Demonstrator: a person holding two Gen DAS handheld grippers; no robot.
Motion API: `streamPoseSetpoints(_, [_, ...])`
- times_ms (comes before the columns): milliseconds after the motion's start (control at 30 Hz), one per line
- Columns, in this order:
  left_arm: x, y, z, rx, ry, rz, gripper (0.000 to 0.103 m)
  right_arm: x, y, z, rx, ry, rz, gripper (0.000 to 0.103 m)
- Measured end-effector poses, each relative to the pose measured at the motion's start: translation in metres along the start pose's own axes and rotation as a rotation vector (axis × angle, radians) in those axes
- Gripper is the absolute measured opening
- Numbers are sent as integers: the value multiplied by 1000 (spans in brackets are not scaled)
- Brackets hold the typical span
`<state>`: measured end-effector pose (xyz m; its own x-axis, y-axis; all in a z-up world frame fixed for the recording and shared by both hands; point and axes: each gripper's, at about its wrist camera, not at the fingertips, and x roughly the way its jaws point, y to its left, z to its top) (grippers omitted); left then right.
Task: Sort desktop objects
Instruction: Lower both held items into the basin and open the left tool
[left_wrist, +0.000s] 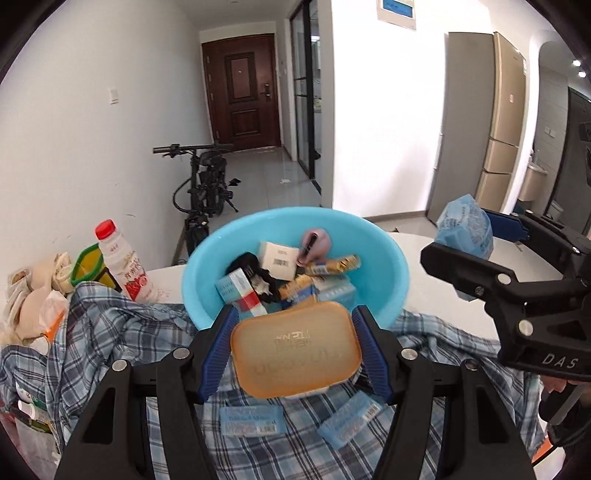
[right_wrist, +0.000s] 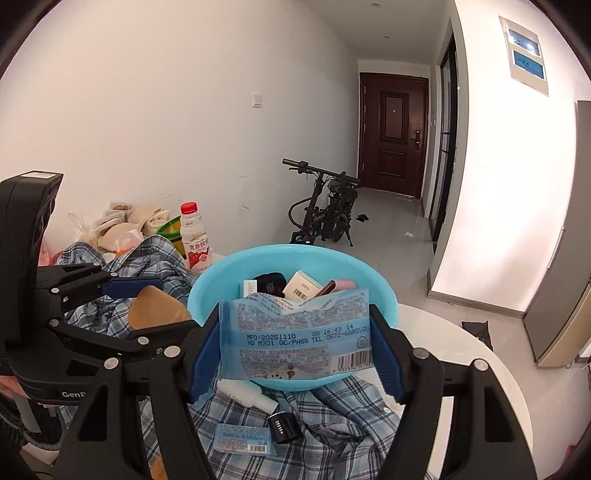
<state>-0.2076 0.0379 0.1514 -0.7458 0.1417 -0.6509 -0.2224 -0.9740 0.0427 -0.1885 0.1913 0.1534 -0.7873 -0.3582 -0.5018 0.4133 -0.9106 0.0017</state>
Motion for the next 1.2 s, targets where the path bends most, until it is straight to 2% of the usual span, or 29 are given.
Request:
streamPoseSetpoints(267, [42, 16, 30, -65, 27, 34, 66, 31, -24, 19, 67, 29, -39, 70])
streamPoseSetpoints(400, [71, 23, 43, -73, 66, 36, 66, 49, -34, 22, 99, 62, -57, 70])
streamPoseSetpoints(500, [93, 30, 53, -90, 68, 79, 66, 63, -37, 25, 104, 82, -68, 70])
streamPoseSetpoints(567, [107, 33, 59, -92, 86, 56, 66, 72, -40, 27, 119, 101, -78, 70])
streamPoseSetpoints(733, [139, 35, 70, -65, 128, 84, 66, 99, -52, 31, 166, 157, -108, 70])
streamPoseSetpoints(833, [159, 42, 73, -93, 159, 96, 66, 113, -58, 35, 190, 190, -123, 70])
streamPoseSetpoints(1000, [184, 61, 78, -185, 207, 70, 66, 130, -73, 48, 242, 226, -153, 70])
streamPoseSetpoints(1067, [191, 62, 82, -180, 234, 74, 66, 135, -79, 53, 255, 236, -162, 70])
streamPoseSetpoints(1200, [192, 57, 89, -141, 227, 64, 66, 149, -88, 53, 289, 280, -185, 70])
